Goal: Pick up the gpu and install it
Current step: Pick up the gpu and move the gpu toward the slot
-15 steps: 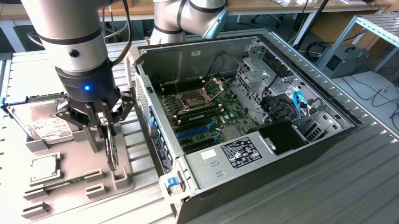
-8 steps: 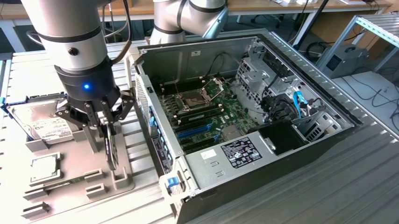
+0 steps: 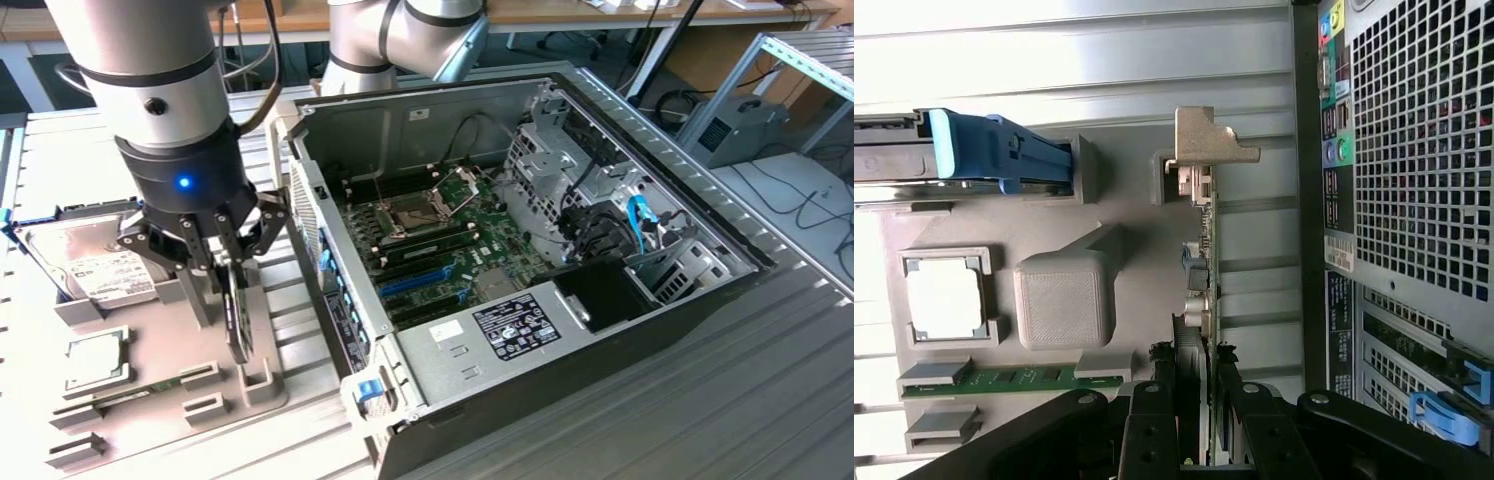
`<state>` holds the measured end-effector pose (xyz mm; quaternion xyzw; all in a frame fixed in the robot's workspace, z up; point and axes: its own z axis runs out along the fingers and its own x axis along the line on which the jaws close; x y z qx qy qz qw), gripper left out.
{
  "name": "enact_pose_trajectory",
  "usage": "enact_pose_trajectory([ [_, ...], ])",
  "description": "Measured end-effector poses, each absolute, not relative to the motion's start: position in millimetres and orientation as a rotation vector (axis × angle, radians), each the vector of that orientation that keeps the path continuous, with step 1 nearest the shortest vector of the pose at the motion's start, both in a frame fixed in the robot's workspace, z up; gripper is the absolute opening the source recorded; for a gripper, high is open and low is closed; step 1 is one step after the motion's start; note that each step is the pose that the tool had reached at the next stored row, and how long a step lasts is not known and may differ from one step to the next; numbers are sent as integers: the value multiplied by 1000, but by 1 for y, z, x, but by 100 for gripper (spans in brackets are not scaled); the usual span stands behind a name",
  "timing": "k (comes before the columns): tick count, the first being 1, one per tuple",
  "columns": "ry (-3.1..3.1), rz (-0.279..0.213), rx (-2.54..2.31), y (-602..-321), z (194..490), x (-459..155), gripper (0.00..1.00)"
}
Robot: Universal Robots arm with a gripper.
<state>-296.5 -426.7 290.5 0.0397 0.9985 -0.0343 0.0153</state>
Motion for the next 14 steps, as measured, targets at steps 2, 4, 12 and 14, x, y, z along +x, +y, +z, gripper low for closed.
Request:
enact_pose_trajectory([
  [2,3107,-107,124,-427,291,-296,26],
  [4,3107,-107,124,-427,292,-296,26],
  [12,3107,-107,124,-427,295,-296,26],
  [14,3107,-107,124,-427,296,-296,26],
])
